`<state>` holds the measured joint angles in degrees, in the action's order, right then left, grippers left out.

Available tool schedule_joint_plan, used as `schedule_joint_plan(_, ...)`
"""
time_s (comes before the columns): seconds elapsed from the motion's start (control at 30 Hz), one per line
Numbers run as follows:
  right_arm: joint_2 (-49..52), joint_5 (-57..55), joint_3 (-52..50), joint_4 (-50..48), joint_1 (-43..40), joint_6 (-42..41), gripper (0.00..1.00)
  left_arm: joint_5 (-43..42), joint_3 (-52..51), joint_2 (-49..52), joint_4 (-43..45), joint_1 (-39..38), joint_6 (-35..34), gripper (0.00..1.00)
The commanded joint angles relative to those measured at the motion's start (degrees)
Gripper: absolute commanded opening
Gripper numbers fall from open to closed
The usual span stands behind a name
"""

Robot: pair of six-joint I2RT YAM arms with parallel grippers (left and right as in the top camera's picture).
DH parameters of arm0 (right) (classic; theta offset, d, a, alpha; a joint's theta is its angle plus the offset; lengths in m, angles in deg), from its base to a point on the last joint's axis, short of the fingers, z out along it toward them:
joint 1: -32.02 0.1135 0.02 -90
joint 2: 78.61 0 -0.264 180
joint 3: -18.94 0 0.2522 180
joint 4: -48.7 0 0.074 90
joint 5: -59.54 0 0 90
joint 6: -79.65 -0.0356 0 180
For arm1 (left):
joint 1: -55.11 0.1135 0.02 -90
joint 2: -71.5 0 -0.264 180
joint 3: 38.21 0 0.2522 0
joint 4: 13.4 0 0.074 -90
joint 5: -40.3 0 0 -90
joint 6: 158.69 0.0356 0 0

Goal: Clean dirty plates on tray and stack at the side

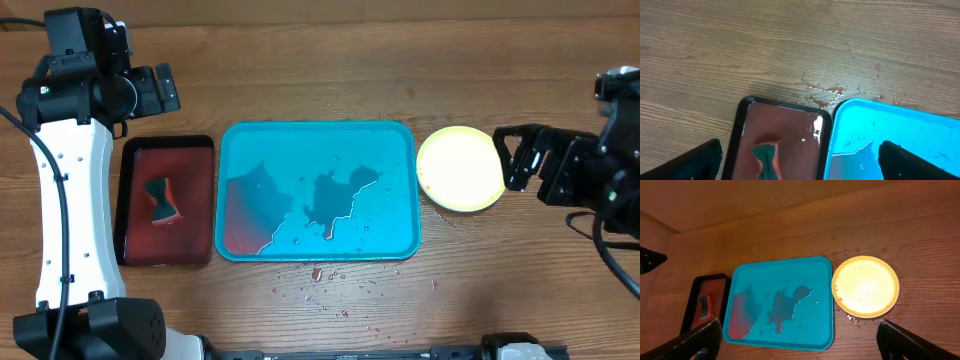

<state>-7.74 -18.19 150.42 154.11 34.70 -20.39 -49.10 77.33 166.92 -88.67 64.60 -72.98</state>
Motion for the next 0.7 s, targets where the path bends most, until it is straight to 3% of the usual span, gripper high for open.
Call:
schedule_joint_plan(0.0, 0.11, 0.87, 0.55, -0.15, 0.26, 1.31, 1.00, -0.46, 0.50, 0.13, 0.04, 0.13, -0.61, 1.00)
schedule_joint_plan(0.2, 0.87, -4.55, -0.02, 0.24, 0.26, 1.55, 1.00, -0.46, 0.50, 0.13, 0.04, 0.13, -0.59, 1.00)
schedule_joint_plan(0.37, -1.51, -5.84, -5.92, -9.84, 0.26, 1.62, 1.00, -0.46, 0.50, 0.13, 0.04, 0.13, -0.61, 1.00)
schedule_joint_plan(0.67, -16.31, -5.57, -38.40, -39.87, 0.26, 2.91, 1.00, -0.46, 0.50, 0.13, 0.04, 0.13, -0.61, 1.00)
